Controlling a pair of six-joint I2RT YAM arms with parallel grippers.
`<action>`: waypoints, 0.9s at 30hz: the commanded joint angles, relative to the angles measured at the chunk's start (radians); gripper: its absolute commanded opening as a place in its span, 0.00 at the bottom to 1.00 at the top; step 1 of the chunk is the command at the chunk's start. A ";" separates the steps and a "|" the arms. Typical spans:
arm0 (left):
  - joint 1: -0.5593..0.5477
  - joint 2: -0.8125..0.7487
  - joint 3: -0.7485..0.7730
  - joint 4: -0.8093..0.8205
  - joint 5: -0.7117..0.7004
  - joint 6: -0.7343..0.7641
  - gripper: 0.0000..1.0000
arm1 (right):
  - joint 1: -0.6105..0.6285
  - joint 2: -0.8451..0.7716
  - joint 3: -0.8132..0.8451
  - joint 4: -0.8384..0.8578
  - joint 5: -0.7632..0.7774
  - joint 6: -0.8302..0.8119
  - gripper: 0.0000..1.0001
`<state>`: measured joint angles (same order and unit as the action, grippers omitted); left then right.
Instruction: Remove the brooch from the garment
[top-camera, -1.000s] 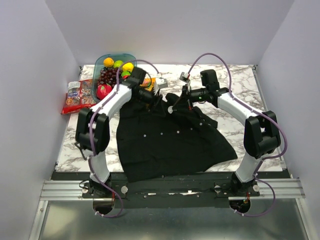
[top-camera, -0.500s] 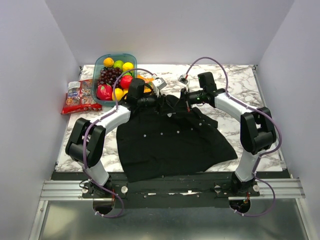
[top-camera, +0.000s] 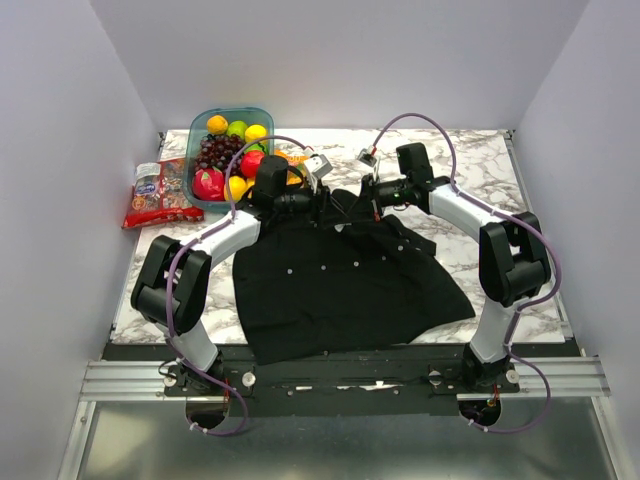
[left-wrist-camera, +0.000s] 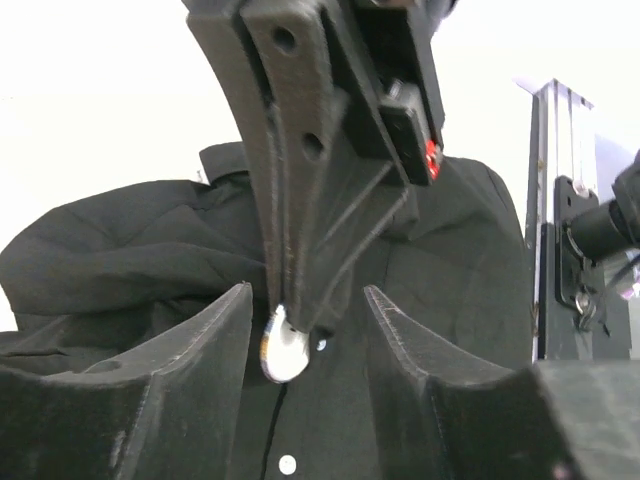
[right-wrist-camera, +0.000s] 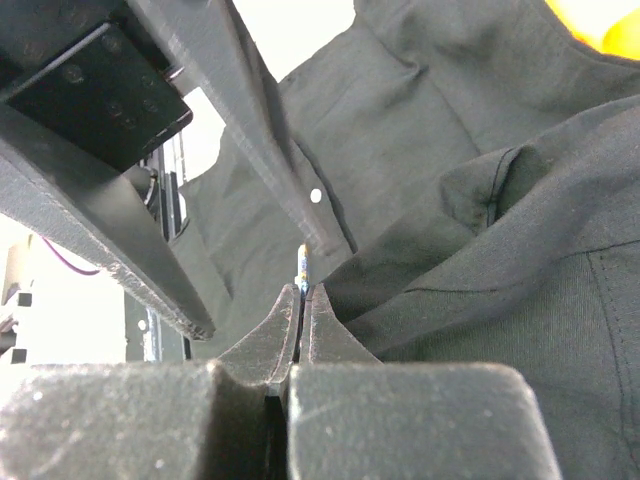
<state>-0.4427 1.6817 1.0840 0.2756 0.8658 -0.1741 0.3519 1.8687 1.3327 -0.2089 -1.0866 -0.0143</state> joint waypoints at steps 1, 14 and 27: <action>0.001 0.016 0.016 -0.058 0.079 0.082 0.52 | -0.005 0.018 0.028 0.022 -0.027 0.011 0.00; -0.001 0.067 0.099 -0.191 0.088 0.249 0.31 | -0.005 -0.005 0.086 -0.075 -0.009 -0.124 0.01; -0.001 0.076 0.109 -0.249 0.113 0.309 0.35 | -0.005 -0.017 0.083 -0.103 -0.002 -0.147 0.01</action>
<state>-0.4389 1.7401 1.1820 0.1009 0.9436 0.0902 0.3515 1.8713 1.3899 -0.3111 -1.0840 -0.1505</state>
